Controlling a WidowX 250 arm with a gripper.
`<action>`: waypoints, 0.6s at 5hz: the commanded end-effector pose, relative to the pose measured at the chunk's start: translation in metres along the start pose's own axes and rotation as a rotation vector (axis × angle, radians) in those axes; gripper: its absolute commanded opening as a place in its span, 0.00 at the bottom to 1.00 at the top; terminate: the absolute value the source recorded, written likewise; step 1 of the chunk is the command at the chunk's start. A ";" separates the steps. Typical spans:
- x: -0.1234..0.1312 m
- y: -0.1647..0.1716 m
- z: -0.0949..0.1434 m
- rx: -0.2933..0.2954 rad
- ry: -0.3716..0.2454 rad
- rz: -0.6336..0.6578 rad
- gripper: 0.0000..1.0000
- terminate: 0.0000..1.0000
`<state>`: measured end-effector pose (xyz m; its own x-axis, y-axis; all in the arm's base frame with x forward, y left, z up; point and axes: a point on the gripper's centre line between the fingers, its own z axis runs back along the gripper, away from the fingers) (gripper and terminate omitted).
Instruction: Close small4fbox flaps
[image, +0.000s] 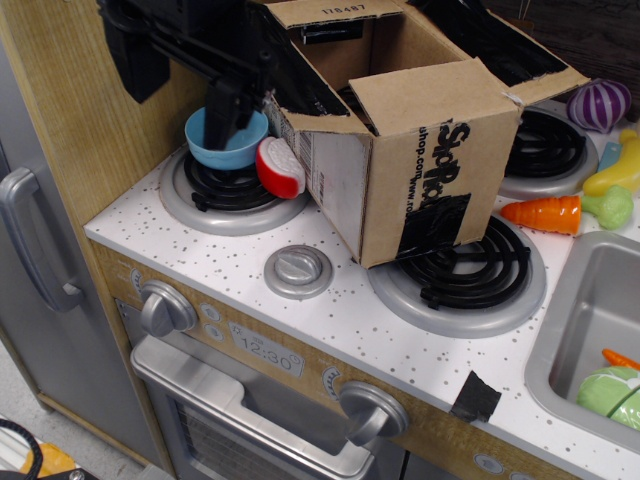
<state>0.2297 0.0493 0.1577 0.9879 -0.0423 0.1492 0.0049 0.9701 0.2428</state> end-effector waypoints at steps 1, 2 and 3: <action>0.021 0.008 -0.018 -0.044 0.003 -0.021 1.00 0.00; 0.036 0.005 -0.023 -0.039 -0.010 -0.008 1.00 0.00; 0.052 -0.002 -0.016 -0.012 -0.055 0.002 1.00 0.00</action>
<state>0.2773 0.0485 0.1424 0.9859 -0.0690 0.1527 0.0298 0.9689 0.2455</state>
